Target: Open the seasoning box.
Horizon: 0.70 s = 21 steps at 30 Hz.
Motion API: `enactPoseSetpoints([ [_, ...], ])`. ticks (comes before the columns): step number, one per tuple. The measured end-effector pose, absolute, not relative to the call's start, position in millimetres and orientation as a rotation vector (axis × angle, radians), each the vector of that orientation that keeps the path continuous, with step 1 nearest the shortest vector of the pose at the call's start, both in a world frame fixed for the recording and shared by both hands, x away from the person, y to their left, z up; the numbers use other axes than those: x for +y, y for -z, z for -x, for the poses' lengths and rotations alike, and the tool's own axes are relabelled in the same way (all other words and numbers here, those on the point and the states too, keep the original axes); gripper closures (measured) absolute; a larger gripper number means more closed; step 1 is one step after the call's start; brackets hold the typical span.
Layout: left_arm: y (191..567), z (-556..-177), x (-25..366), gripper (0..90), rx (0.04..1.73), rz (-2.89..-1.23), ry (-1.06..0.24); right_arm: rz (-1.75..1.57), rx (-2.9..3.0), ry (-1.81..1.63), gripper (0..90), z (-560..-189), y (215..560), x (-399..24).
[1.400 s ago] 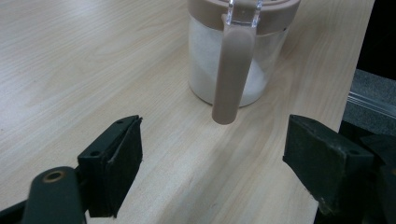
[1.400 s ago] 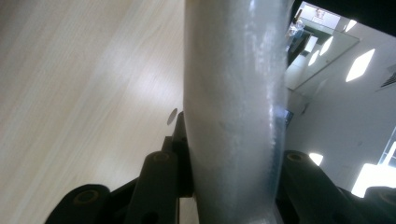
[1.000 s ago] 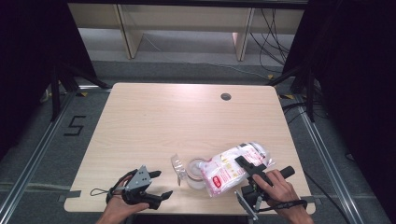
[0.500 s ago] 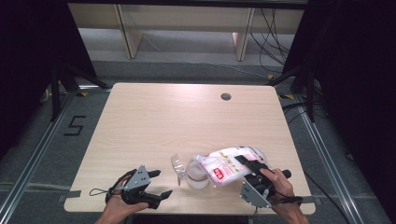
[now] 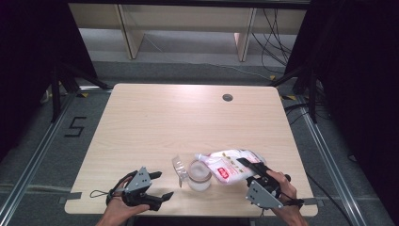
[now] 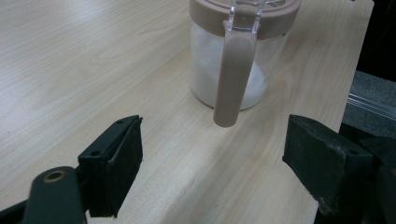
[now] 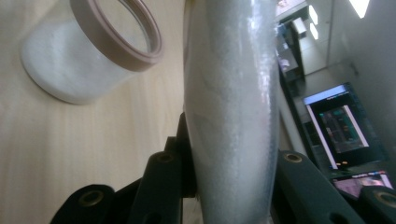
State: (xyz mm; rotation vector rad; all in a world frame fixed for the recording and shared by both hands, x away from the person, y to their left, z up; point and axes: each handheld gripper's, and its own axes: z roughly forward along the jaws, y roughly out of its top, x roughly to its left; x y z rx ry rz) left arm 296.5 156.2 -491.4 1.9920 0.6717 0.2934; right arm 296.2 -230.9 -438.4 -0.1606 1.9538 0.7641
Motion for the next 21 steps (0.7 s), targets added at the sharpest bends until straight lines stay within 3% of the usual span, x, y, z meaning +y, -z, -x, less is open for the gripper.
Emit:
enactPoseSetpoints([
  [21, 491, -296, 156, 19.3, 0.671, -1.991, -0.294, -0.187, 1.974, -1.217, 73.3, -312, 455, -242],
])
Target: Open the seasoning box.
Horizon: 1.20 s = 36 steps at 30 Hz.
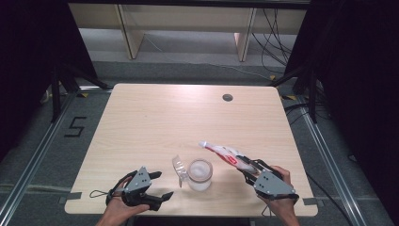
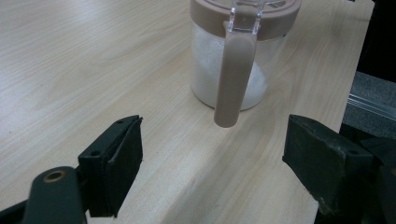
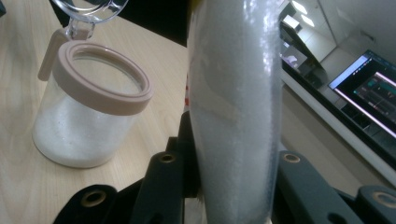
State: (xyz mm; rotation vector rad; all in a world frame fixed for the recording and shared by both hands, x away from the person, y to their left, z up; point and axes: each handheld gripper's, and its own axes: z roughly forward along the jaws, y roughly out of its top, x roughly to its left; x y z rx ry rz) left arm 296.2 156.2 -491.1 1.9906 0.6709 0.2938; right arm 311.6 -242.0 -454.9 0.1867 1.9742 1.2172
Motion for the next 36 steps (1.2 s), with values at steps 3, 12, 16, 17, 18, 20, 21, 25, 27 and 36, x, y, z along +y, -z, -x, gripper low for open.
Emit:
enactPoseSetpoints([
  [3, 491, -296, 156, 19.3, 0.672, -1.989, -0.295, -0.228, 1.967, -1.258, 73.3, -315, 456, -246],
  [12, 491, -296, 156, 19.3, 0.685, -1.975, -0.293, -0.385, 1.914, -1.392, 73.6, -328, 463, -259],
  [16, 490, -297, 158, 19.3, 0.669, -2.009, -0.309, -0.441, 1.919, -1.417, 73.6, -334, 469, -262],
  [17, 490, -297, 158, 19.3, 0.667, -2.013, -0.312, -0.448, 1.916, -1.417, 73.6, -336, 469, -263],
  [18, 490, -296, 157, 19.3, 0.674, -1.993, -0.299, -0.452, 1.905, -1.423, 73.7, -340, 470, -265],
  [20, 490, -296, 157, 19.3, 0.679, -1.985, -0.296, -0.485, 1.886, -1.445, 73.7, -344, 472, -267],
  [21, 490, -296, 157, 19.3, 0.680, -1.983, -0.286, -0.506, 1.896, -1.455, 73.7, -345, 473, -267],
  [25, 490, -296, 157, 19.3, 0.680, -1.982, -0.295, -0.557, 1.883, -1.483, 73.8, -354, 478, -270],
  [27, 490, -296, 157, 19.3, 0.676, -1.987, -0.289, -0.546, 1.886, -1.464, 73.9, -358, 480, -270],
  [36, 490, -296, 157, 19.3, 0.675, -1.988, -0.297, -0.561, 1.940, -1.449, 74.3, -366, 491, -264],
])
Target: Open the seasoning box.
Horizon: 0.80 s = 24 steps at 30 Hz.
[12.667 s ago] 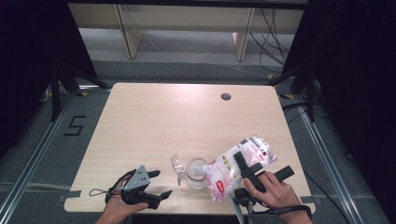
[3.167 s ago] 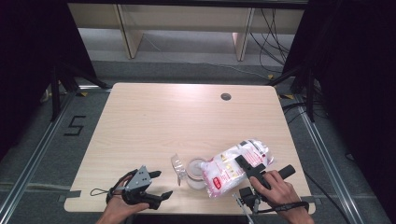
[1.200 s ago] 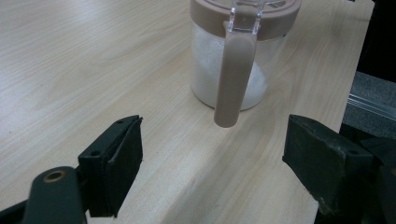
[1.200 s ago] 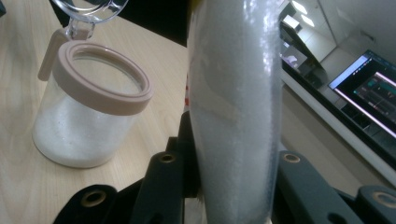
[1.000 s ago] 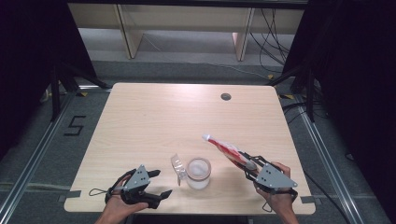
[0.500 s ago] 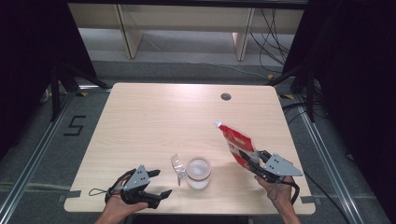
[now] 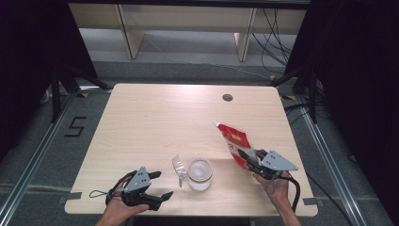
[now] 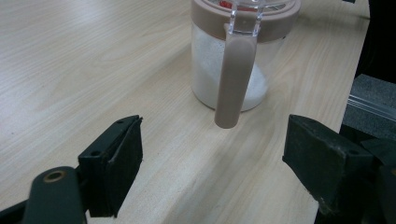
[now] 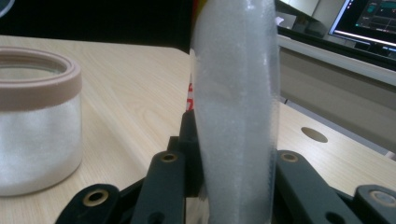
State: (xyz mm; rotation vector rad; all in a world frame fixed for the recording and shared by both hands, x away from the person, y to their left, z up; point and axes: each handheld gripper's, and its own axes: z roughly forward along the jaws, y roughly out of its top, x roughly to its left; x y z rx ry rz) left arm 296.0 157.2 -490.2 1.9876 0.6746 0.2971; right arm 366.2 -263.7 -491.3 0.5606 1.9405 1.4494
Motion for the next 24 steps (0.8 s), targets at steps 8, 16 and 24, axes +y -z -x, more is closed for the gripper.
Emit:
enactPoseSetpoints([
  [8, 490, -296, 157, 19.3, 0.677, -1.986, -0.303, -0.569, 1.920, -1.450, 74.3, -368, 496, -272],
  [16, 490, -295, 157, 19.3, 0.679, -1.986, -0.300, -0.597, 1.943, -1.461, 74.2, -366, 495, -286],
  [24, 490, -295, 157, 19.3, 0.677, -1.981, -0.299, -0.620, 1.979, -1.430, 73.9, -361, 492, -293],
])
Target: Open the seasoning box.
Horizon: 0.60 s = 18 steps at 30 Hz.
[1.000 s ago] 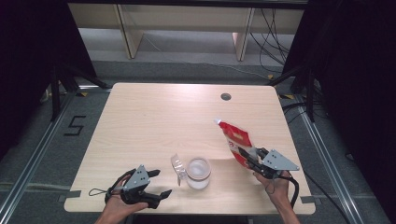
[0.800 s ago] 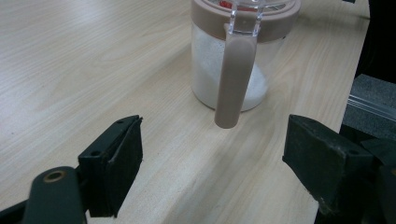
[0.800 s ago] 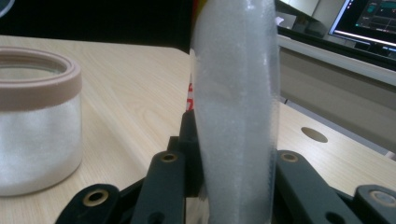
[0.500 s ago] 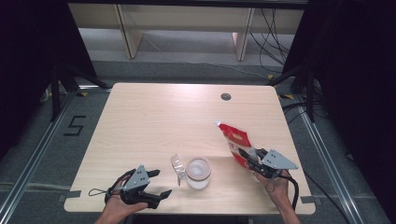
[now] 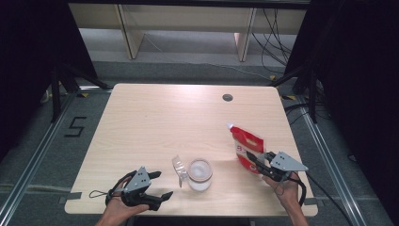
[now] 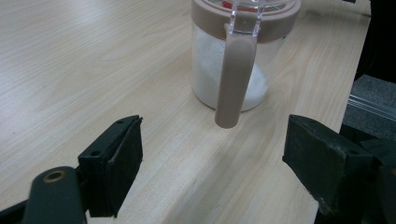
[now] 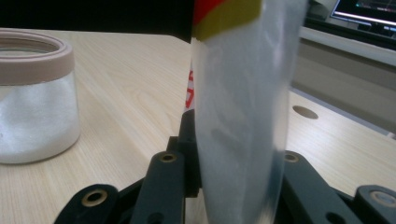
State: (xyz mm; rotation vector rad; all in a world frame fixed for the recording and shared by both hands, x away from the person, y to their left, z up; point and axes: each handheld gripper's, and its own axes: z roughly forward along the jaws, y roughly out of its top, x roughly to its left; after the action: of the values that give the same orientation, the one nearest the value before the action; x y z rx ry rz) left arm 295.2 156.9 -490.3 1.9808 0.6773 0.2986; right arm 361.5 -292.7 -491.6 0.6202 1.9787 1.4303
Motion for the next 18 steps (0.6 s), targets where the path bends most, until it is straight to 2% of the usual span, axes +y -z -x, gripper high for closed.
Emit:
enactPoseSetpoints([
  [7, 490, -295, 157, 19.3, 0.679, -1.986, -0.303, -0.678, 1.964, -1.408, 73.5, -359, 494, -306],
  [18, 490, -295, 157, 19.2, 0.677, -1.989, -0.305, -0.708, 1.931, -1.393, 72.5, -363, 495, -306],
])
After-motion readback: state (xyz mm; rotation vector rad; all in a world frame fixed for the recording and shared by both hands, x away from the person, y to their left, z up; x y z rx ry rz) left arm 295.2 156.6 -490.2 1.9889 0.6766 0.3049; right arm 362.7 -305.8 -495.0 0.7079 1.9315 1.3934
